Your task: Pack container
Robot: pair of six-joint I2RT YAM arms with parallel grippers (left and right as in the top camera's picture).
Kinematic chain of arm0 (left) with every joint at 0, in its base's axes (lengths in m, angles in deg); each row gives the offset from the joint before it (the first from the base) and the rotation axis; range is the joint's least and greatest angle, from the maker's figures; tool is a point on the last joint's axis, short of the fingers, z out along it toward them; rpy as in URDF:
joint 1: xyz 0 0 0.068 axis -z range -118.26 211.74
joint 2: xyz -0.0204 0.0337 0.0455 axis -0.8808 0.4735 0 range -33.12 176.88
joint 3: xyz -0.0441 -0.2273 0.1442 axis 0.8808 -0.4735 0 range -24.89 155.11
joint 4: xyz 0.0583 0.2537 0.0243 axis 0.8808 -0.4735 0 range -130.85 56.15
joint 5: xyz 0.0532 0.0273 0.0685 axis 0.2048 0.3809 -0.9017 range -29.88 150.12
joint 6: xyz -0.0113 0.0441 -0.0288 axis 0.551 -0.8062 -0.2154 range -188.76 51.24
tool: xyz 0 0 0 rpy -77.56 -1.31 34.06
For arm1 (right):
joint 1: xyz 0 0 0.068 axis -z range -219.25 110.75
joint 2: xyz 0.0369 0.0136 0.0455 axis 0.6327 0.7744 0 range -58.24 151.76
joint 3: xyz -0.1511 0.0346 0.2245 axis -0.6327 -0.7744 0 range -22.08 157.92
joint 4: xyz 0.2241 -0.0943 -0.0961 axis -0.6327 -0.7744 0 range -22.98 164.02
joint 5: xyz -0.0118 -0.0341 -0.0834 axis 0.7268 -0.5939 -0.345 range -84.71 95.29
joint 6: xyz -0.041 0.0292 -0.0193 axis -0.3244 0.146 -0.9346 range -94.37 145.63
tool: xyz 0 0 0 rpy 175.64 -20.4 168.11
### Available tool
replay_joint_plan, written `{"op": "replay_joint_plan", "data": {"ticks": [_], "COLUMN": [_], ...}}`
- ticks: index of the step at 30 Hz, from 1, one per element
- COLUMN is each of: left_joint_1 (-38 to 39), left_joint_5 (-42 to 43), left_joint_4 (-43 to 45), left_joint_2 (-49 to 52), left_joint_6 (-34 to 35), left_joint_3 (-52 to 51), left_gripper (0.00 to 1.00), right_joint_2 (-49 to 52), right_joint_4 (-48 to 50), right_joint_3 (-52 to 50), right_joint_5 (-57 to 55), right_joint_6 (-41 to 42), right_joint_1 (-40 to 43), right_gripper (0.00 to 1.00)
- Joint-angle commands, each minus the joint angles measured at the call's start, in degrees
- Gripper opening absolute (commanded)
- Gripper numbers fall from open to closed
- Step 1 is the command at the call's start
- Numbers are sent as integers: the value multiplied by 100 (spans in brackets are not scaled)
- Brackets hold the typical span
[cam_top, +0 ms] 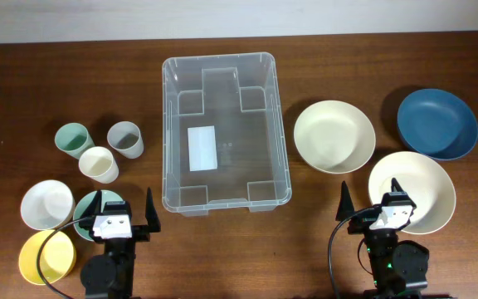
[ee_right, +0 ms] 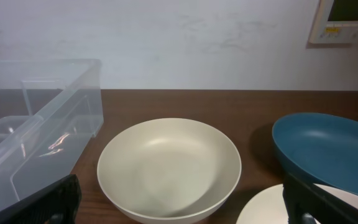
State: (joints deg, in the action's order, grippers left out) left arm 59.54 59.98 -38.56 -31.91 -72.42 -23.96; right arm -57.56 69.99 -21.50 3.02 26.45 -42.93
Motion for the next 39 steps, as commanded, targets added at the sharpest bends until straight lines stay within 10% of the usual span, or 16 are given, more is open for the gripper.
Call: {"op": "replay_joint_plan", "data": {"ticks": [1, 39], "left_joint_1": [-4, -4], "left_joint_5": [83, 254], "left_joint_4": [9, -225], "left_joint_2": [-87, -57], "left_joint_6": [-7, 452], "left_joint_3": [-44, 372], "left_gripper": [100, 100], "right_joint_2": [-37, 350], "right_joint_4": [-48, -140], "right_joint_3": [-26, 610], "right_joint_5": [15, 114], "right_joint_6": [-39, 564], "right_joint_1": [33, 35], "right_gripper": [99, 99]}}
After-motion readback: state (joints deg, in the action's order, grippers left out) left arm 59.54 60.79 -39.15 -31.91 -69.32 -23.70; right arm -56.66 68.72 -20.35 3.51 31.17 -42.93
